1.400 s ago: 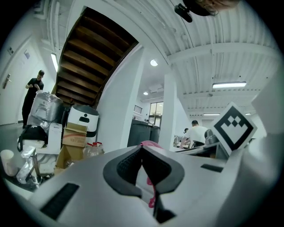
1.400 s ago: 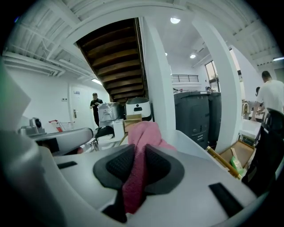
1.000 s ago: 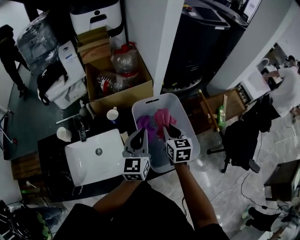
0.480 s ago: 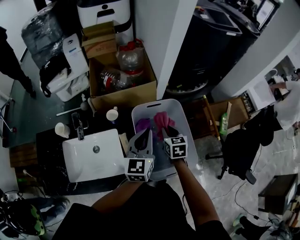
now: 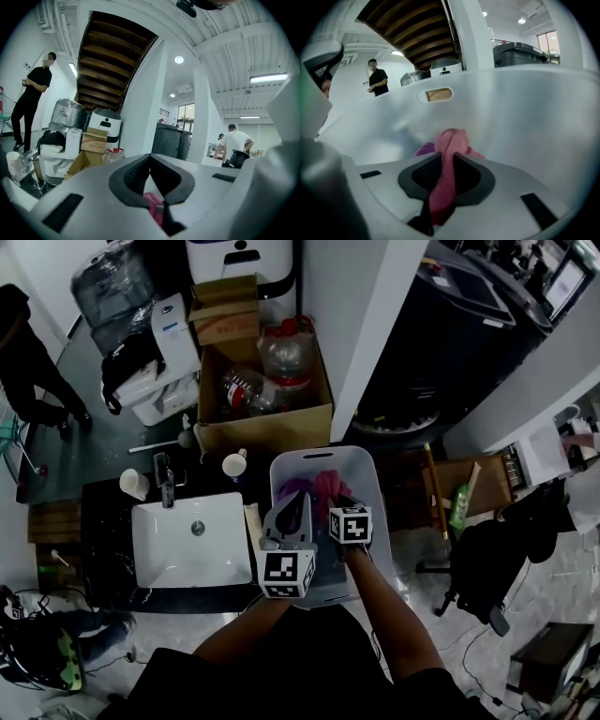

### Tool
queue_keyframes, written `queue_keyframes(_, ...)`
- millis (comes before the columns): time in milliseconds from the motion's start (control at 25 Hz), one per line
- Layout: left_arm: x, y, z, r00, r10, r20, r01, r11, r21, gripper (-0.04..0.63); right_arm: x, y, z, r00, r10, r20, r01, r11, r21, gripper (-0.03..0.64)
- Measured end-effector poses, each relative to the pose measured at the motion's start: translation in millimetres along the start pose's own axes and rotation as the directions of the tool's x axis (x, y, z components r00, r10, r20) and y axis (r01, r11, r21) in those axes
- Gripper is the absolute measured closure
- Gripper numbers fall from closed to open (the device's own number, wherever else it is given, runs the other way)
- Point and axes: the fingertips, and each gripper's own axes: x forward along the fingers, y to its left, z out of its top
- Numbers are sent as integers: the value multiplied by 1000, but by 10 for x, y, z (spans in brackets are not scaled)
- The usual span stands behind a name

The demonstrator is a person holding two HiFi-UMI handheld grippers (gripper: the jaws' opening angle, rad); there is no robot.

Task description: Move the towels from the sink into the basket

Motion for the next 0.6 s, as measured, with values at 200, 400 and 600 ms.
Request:
queue_keyframes(200, 100, -9, 8, 1000, 22, -1, -22, 1000, 9, 583, 233, -87, -147, 998, 7, -65, -8, 1000, -14, 526)
queue_keyframes(400, 150, 44, -8, 999, 46, -9, -46, 999, 25, 583, 445, -123, -269, 995, 4, -101, -8, 999, -36, 522)
queue_keyframes(600, 203, 41, -32, 998, 63, -21, -62, 997, 36, 583, 595, -188, -452, 989, 1, -147, -7, 999, -39, 515)
